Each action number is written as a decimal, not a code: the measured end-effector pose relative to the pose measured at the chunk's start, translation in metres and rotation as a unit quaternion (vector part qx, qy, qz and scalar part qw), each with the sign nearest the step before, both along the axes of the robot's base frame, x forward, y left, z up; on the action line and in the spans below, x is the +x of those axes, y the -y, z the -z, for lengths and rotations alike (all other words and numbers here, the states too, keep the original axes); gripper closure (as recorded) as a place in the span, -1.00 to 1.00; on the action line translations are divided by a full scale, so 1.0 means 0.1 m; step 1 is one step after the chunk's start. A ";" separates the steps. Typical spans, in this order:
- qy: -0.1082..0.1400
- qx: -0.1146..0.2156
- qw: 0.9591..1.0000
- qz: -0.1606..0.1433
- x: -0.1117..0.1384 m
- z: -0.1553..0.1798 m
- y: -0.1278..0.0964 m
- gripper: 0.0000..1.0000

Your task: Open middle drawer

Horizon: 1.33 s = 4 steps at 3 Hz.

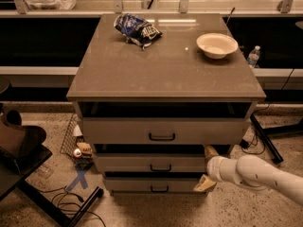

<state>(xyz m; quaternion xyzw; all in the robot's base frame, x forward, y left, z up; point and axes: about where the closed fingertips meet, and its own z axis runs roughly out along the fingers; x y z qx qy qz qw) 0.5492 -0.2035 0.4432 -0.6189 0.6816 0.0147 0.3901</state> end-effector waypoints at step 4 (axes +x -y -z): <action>-0.030 -0.014 0.999 -0.017 -0.05 0.26 -0.15 -0.19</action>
Offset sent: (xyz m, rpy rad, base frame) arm -0.0001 0.0052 -0.0077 -0.0306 0.0135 0.0113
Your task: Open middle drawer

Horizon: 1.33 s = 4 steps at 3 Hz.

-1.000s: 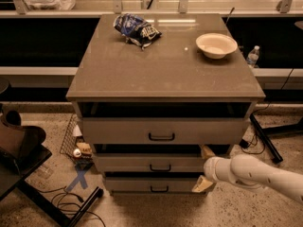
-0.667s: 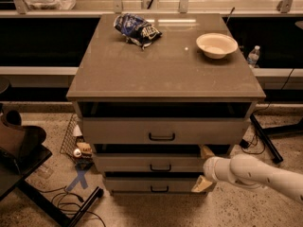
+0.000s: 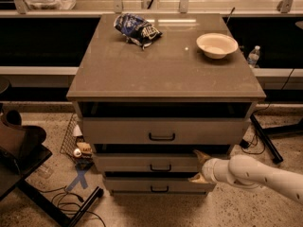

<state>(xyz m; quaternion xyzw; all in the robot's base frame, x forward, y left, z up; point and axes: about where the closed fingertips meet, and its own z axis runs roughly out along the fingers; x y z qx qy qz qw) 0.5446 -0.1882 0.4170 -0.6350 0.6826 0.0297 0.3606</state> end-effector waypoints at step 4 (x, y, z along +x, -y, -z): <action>-0.002 0.002 1.000 0.000 -0.03 -0.04 -0.01 1.00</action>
Offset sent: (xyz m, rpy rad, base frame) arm -0.0241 -0.0075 -0.0021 0.0089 0.0187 -0.0176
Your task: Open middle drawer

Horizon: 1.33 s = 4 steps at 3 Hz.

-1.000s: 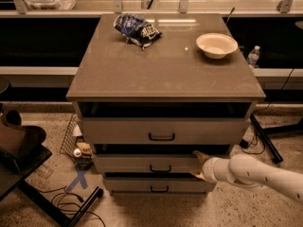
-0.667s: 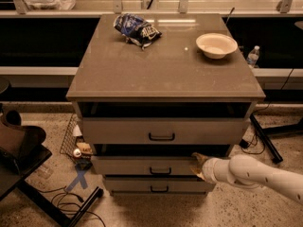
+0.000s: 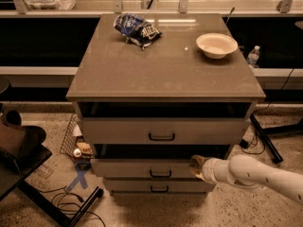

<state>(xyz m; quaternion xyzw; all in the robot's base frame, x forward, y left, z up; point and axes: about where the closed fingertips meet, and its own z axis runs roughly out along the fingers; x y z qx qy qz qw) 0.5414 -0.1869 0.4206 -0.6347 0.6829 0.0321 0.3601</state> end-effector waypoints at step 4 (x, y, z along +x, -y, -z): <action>-0.007 0.009 1.000 0.008 -0.35 -0.11 0.11 1.00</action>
Offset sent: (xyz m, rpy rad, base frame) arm -0.4609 -0.1566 0.0616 0.2237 0.3465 -0.1884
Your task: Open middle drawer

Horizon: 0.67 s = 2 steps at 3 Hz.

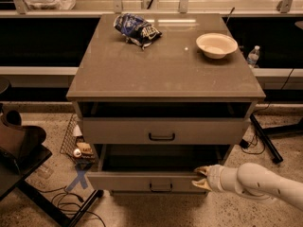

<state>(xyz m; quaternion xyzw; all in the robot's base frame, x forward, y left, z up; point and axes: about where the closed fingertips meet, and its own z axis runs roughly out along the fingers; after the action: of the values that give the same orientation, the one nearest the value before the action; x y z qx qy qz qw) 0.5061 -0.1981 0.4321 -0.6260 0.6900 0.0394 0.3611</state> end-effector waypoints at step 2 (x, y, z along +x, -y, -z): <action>-0.008 -0.002 1.000 -0.001 0.00 0.04 0.01 1.00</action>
Offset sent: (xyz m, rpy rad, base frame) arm 0.0002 -0.0072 -0.0104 -0.0162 0.0404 0.0016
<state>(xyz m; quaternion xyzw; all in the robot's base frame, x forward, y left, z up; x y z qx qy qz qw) 0.5061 -0.1992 0.4279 -0.6274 0.6920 0.0431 0.3545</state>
